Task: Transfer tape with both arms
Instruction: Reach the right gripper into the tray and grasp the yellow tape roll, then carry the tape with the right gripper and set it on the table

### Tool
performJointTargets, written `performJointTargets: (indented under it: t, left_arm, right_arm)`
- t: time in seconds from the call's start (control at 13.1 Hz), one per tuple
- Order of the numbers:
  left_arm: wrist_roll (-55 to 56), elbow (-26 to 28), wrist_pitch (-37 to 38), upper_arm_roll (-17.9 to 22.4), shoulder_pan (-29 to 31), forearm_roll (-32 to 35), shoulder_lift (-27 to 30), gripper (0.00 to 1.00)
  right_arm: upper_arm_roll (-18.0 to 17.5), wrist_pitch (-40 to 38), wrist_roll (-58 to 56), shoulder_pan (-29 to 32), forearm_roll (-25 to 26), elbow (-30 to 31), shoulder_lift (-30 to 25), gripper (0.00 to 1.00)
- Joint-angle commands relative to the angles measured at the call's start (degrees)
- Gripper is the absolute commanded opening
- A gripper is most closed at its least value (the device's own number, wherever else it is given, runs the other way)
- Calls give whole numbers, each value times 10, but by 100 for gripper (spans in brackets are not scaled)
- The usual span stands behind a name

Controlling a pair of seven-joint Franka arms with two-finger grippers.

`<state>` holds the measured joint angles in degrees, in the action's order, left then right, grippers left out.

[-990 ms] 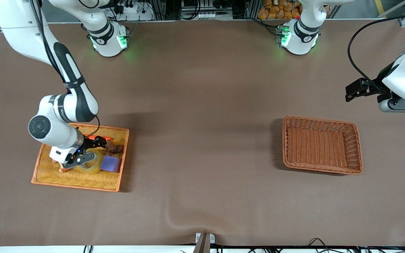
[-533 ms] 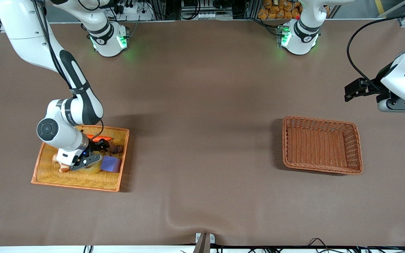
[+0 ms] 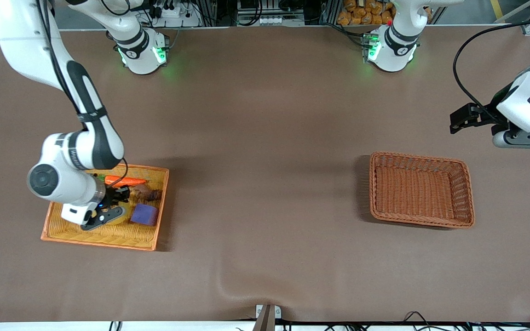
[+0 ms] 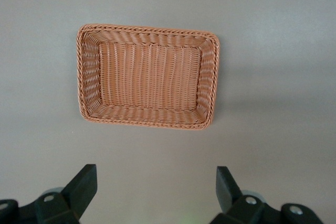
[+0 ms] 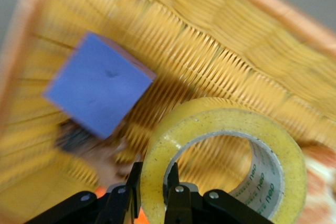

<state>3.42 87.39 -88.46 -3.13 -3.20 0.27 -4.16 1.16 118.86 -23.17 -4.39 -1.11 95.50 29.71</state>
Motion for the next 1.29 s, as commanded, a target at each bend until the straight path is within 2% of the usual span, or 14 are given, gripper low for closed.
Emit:
performJointTargets:
  t: [0.0,0.08,0.23,0.38,0.53,0.69,0.84,0.99,1.14,1.22]
  left_arm:
    - [10,-7,1,0,-4,-8,-7,100]
    - [10,-7,0,0,-6,-8,-9,100]
    - [12,-7,-8,0,-16,-4,-11,100]
    - [16,-7,-8,0,-17,-4,-15,100]
    - [16,-7,-9,0,-17,-4,-19,100]
    - [16,-7,-13,0,-23,-5,-23,100]
    - [17,-7,-15,0,-30,-4,-24,100]
    - [17,-7,-17,0,-31,-6,-31,100]
    - [17,-7,-20,0,-43,-5,-32,100]
    - [17,-7,-20,0,-44,-4,-32,100]
  right_arm:
    - [-5,-147,0,-16,-22,-123,-28,0]
    - [-4,-160,21,-29,-30,-148,-28,0]
    - [-9,-161,93,-53,-56,-159,-28,0]
    - [-12,-150,196,-114,-64,-167,-19,0]
    - [-12,-107,321,-183,-65,-182,15,0]
    - [-12,-18,460,-264,-64,-183,49,0]
    - [-12,39,551,-318,-64,-191,93,0]
    - [-11,122,635,-363,-63,-205,148,0]
    - [-10,143,676,-374,-58,-209,170,0]
    - [-10,141,678,-373,-59,-209,170,7]
